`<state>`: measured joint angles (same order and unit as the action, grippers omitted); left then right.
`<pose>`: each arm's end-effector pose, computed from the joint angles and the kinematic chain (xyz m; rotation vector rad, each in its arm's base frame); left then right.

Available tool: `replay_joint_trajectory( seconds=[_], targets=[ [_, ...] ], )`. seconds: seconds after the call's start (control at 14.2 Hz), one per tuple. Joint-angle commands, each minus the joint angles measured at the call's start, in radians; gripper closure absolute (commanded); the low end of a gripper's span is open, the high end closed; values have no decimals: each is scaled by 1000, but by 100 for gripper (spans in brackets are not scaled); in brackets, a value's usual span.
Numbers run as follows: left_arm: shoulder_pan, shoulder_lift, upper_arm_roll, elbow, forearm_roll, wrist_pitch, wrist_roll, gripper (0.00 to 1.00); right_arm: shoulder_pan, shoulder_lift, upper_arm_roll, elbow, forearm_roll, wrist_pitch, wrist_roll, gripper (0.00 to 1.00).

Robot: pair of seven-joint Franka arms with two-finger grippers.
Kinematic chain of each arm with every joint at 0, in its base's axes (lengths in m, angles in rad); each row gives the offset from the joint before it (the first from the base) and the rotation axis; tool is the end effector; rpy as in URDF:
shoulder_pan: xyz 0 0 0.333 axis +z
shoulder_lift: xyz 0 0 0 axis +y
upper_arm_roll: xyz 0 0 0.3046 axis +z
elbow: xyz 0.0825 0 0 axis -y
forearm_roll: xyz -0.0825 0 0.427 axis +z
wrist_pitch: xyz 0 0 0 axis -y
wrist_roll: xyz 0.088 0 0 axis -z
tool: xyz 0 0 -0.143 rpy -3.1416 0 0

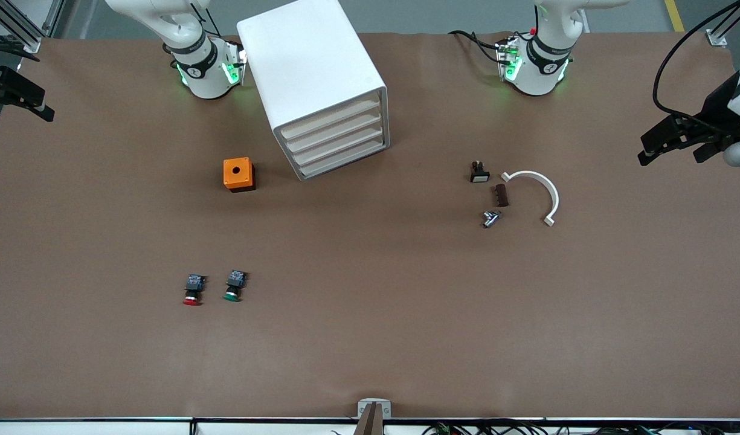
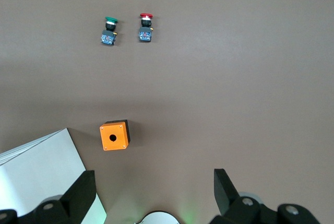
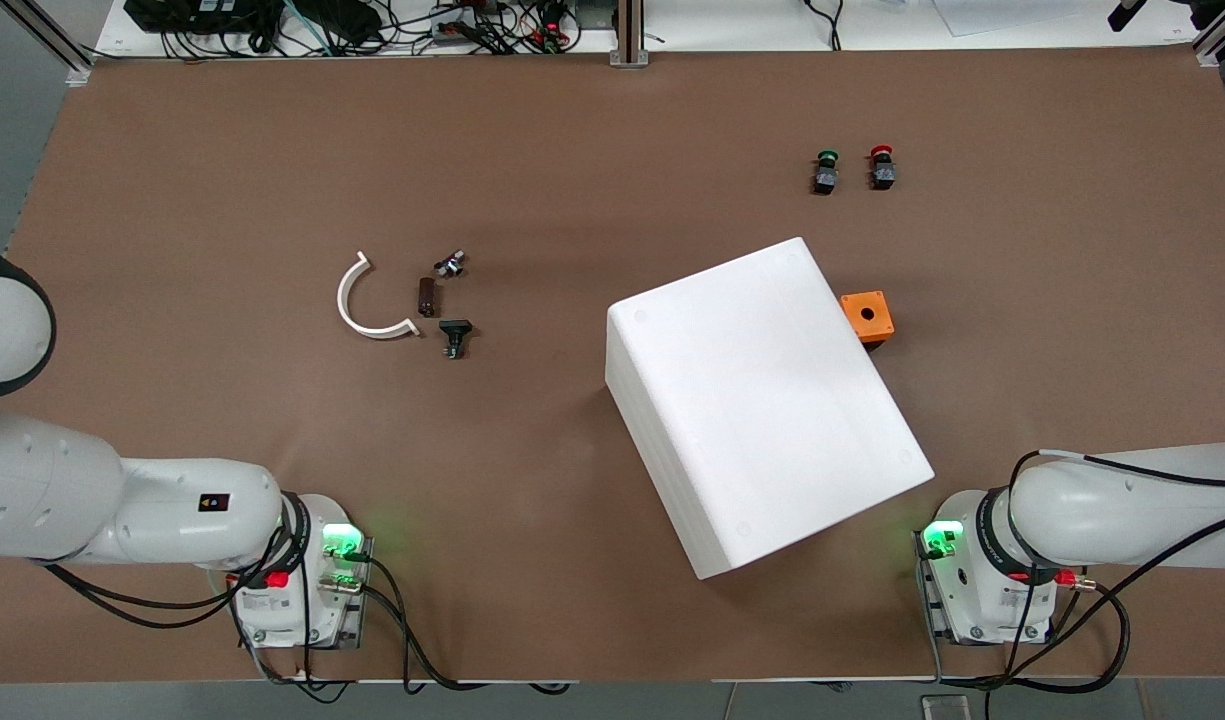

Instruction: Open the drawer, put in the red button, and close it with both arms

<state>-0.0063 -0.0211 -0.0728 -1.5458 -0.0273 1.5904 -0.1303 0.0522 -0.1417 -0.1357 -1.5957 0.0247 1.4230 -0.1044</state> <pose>0.5938 -0.0513 0.6045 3.1066 0.0789 0.0973 0.5351 -0.0460 0.6316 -3.0946 -0.0399 0.0434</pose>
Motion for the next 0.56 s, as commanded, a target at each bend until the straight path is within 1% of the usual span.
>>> replay_joint_trajectory(
  seconds=[0.0,0.35,0.49],
  targets=[
    [12,-2,-10,10,10,-9,9,0,-8,-27,10,-26,15,2,5,0],
    [20,1,-2,6,10,-9,23,0,-6,-27,10,-26,21,2,5,0],
    [45,7,-2,12,7,-9,9,0,-6,-27,10,-26,21,2,5,0]
  ],
)
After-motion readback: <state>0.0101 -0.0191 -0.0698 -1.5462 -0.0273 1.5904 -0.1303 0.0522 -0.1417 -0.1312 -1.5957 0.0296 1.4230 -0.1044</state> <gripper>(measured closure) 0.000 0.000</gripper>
